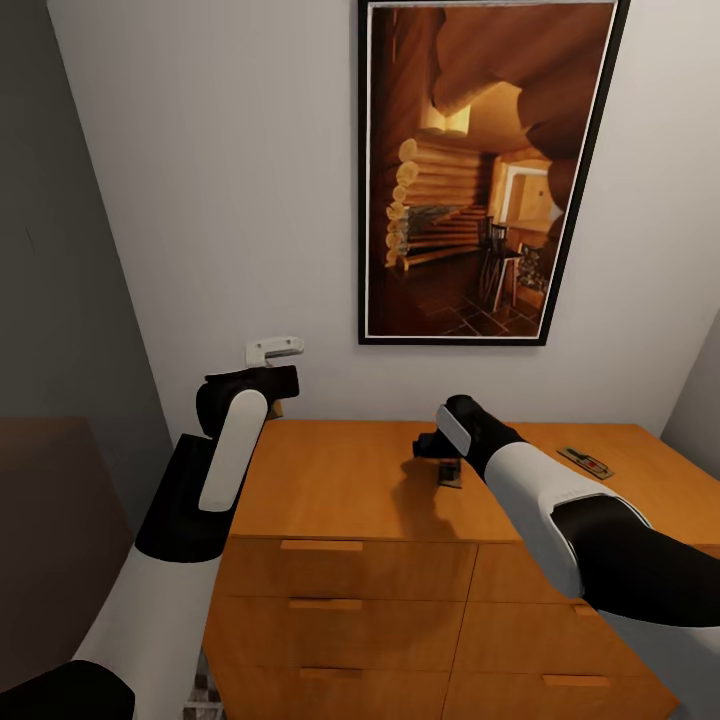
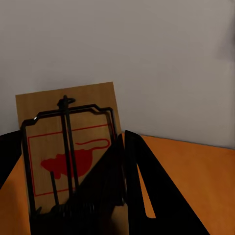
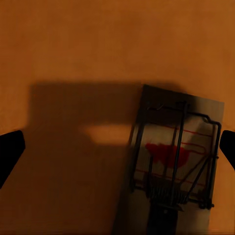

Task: Take the four mousetraps from the cabinet in the bathroom and place them on the bathroom floor. Make sure all four end up on the same floor surface, and ensure that at least two of them are either under or directly next to the same bathroom sink.

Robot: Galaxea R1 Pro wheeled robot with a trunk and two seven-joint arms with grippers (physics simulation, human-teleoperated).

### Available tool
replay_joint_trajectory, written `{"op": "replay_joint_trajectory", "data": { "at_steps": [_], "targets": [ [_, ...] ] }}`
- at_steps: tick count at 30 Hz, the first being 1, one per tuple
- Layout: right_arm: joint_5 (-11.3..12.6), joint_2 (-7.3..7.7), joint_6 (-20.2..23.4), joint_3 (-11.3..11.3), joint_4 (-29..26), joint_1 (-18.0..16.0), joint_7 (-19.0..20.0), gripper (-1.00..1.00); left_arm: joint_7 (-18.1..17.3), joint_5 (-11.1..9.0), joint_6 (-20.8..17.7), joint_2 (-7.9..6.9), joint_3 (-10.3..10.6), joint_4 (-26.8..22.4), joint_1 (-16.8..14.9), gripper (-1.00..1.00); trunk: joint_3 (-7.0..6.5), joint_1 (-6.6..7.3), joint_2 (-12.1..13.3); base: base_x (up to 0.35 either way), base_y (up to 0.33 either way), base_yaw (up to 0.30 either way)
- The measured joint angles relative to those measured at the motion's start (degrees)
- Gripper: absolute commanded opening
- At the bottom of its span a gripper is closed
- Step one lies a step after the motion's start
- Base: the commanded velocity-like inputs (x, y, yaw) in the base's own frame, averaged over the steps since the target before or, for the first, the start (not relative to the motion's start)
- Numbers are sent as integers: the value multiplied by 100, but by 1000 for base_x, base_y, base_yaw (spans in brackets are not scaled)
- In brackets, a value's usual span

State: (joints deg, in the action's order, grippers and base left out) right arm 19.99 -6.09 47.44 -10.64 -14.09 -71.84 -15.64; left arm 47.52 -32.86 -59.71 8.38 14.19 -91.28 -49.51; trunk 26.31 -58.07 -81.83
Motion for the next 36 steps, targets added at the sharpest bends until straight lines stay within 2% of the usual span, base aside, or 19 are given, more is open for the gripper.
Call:
{"op": "replay_joint_trajectory", "data": {
  "at_steps": [8, 36],
  "targets": [
    [-3, 0, 136, 3, -15, -1, 5, 100, -1, 0, 0, -6, 0, 0, 1, -100, 0, 0, 0, 0, 0, 0],
    [20, 101, 168, 19, 14, 0, 6, 100, 1, 0, 0, -3, 0, 0, 7, -100, 0, 0, 0, 0, 0, 0]
  ]
}}
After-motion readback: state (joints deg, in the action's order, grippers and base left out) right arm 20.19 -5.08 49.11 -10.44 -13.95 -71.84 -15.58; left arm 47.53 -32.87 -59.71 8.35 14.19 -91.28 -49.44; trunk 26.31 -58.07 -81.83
